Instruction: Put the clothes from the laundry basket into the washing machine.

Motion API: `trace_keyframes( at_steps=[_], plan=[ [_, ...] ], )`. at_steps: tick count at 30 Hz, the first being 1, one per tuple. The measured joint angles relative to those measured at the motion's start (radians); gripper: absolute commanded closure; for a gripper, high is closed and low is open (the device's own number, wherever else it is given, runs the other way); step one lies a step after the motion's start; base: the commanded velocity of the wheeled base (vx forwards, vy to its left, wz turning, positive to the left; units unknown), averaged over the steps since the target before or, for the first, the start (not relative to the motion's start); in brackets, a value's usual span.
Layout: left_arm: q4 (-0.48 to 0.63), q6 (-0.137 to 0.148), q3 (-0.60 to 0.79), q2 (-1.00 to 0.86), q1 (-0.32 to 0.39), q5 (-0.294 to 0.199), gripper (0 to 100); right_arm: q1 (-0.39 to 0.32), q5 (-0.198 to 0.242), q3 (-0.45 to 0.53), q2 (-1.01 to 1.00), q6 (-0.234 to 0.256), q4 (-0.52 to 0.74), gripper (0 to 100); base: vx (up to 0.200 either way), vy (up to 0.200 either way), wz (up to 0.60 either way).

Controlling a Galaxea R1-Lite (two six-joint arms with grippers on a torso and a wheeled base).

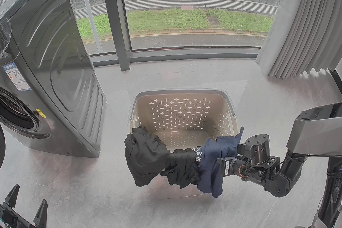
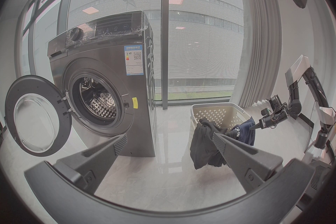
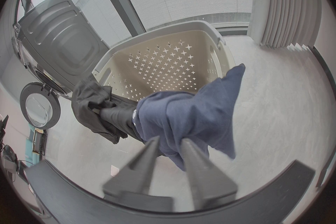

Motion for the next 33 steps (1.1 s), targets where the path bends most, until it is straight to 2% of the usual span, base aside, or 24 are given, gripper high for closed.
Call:
trace_keyframes(
  at_steps=[6, 11, 19, 20, 33],
  plan=[
    [0.000, 0.000, 0.000, 0.000, 0.000, 0.000, 0, -0.001, -0.004, 0.007, -0.004, -0.001, -0.020, 0, 0.000, 0.000, 0.00],
    [0.000, 0.000, 0.000, 0.000, 0.000, 0.000, 0, -0.004, -0.025, 0.005, 0.000, -0.004, -0.011, 0, 0.000, 0.000, 0.00],
    [0.000, 0.000, 0.000, 0.000, 0.000, 0.000, 0, -0.019, -0.055, -0.056, 0.040, -0.005, -0.010, 0, 0.000, 0.000, 0.00],
    [0.000, 0.000, 0.000, 0.000, 0.000, 0.000, 0, -0.021, -0.059, -0.066, 0.048, -0.005, -0.012, 100, 0.000, 0.000, 0.00],
    [0.000, 0.000, 0.000, 0.000, 0.000, 0.000, 0, -0.004, -0.063, -0.063, 0.058, 0.003, -0.022, 100, 0.000, 0.000, 0.00]
  ],
)
